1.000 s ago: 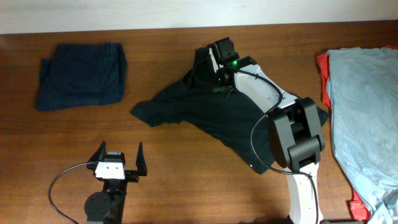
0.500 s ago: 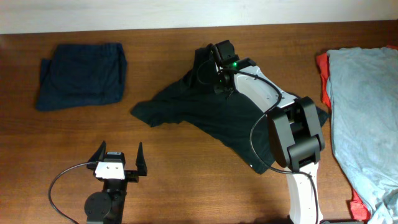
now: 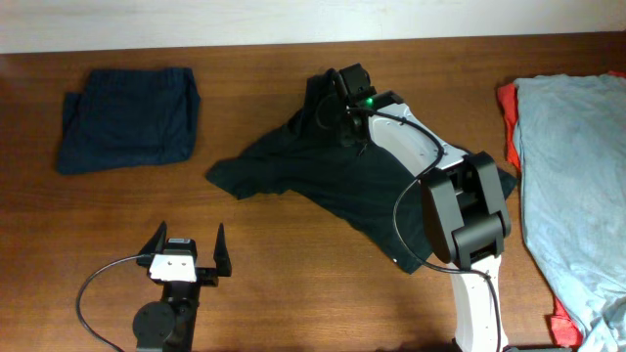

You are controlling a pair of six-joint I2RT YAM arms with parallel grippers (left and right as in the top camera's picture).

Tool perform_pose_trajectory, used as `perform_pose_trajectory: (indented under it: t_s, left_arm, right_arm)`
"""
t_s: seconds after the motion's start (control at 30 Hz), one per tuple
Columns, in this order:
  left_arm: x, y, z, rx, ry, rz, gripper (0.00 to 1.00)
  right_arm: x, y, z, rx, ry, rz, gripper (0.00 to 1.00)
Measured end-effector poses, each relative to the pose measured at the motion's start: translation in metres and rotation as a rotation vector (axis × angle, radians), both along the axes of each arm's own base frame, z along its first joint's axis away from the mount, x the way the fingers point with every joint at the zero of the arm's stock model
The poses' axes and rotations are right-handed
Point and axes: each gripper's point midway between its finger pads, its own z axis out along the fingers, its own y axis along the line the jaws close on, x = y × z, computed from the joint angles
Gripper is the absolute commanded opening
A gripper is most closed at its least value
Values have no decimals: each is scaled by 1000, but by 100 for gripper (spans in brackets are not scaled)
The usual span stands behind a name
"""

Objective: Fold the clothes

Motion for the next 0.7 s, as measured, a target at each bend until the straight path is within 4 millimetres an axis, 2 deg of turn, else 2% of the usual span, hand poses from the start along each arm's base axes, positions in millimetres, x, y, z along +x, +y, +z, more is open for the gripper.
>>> perform_pose_trajectory:
  t_s: [0.23,0.4,0.63,0.7]
  left_arm:
    - [0,0,0,0,0,0,99]
    - [0,0,0,0,0,0,99]
    - [0,0,0,0,0,0,99]
    - [0,0,0,0,0,0,99]
  right_arm:
    - [0,-9,-2,6,14,-27,50]
    - [-7,-5,-5,57,47,-61,43]
    - [-13,3,-8,121,77,-93,42]
    - [-14,6,-8,142,84,-98,38]
